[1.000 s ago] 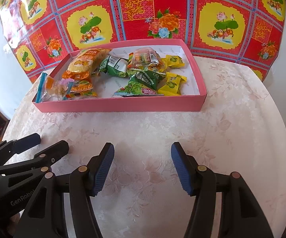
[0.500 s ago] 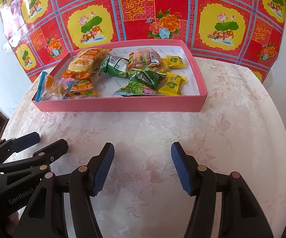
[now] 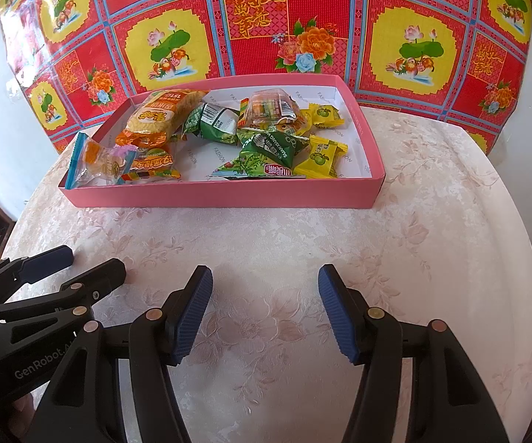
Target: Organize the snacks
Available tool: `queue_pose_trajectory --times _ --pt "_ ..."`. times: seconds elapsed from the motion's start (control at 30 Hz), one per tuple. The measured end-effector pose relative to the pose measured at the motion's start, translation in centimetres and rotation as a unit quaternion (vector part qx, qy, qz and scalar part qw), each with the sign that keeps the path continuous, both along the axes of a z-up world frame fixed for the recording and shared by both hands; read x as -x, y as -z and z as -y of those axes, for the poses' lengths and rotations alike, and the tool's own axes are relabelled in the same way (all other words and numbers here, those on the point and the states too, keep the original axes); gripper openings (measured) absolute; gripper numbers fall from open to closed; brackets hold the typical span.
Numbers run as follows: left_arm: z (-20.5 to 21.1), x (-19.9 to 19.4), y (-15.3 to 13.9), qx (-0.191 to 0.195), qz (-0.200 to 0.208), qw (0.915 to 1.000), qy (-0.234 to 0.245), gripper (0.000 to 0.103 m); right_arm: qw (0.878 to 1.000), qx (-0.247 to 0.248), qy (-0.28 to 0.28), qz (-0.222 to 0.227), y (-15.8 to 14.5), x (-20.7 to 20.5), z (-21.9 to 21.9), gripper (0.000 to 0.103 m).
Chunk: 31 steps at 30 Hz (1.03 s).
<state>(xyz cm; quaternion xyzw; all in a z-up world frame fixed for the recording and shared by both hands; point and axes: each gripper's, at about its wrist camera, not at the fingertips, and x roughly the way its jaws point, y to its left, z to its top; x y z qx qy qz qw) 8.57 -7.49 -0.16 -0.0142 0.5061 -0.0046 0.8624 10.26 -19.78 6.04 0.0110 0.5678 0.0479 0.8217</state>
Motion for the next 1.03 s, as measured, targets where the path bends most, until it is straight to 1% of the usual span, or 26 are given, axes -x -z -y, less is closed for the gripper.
queue_pose_trajectory --times 0.67,0.8,1.03 --pt "-0.05 0.04 0.00 0.001 0.000 1.0000 0.000 0.069 1.000 -0.001 0.001 0.001 -0.02 0.06 0.05 0.061" --pt "-0.02 -0.04 -0.05 -0.002 0.001 1.0000 0.001 0.069 1.000 -0.008 0.006 0.002 -0.03 0.00 0.24 0.061" --pt "0.04 -0.05 -0.04 -0.001 0.000 1.0000 0.001 0.069 1.000 -0.003 0.016 0.002 -0.06 -0.12 0.67 0.061"
